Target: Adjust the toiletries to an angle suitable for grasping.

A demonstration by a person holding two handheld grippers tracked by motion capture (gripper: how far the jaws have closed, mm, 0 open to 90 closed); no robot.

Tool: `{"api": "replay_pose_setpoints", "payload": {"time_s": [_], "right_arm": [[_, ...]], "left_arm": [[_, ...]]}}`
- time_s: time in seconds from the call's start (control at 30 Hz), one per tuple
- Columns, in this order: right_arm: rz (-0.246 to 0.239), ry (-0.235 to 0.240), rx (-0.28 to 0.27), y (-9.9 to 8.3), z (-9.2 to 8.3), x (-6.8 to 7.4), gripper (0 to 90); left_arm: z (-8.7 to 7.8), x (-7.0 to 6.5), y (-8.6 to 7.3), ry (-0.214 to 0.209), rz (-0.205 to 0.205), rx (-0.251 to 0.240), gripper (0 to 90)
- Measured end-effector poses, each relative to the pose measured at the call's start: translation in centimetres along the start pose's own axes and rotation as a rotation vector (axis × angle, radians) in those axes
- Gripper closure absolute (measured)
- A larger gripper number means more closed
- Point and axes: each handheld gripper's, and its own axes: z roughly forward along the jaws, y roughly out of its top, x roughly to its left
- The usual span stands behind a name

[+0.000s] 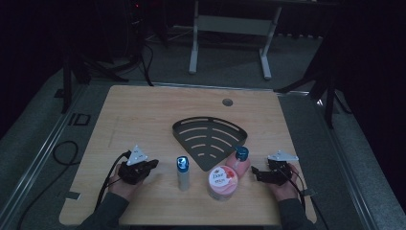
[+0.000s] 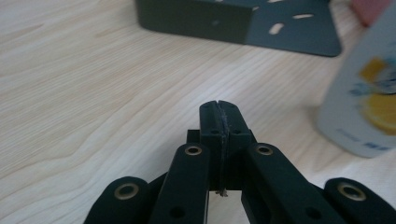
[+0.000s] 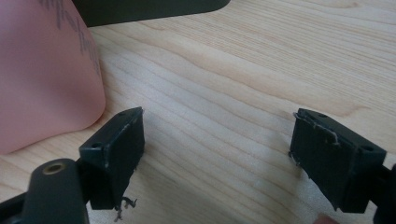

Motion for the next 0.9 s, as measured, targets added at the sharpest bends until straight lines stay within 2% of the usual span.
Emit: {"api": "replay_pose_setpoints", "payload": {"time_s": [0.23, 0.5, 0.7, 0.9], "right_arm": [[0.000, 0.000, 0.000, 0.0, 0.0, 0.0, 17.1], [0.001, -0.001, 0.000, 0.0, 0.0, 0.0, 17.0], [0.001, -0.001, 0.000, 0.0, 0.0, 0.0, 16.9], [-0.001, 0.000, 0.000, 0.0, 0.0, 0.0, 16.8]], "left_arm": [[-0.4, -1.8, 0.2, -0.052, 0.037, 0.002, 89.5], [-1.1, -3.1, 0.1, -0.080, 0.066, -0.004, 89.5], [-1.4, -4.4, 0.0, -0.101, 0.104, 0.019, 89.5], [-2.2, -5.3, 0.0, -0.116, 0.122, 0.010, 89.5]]}}
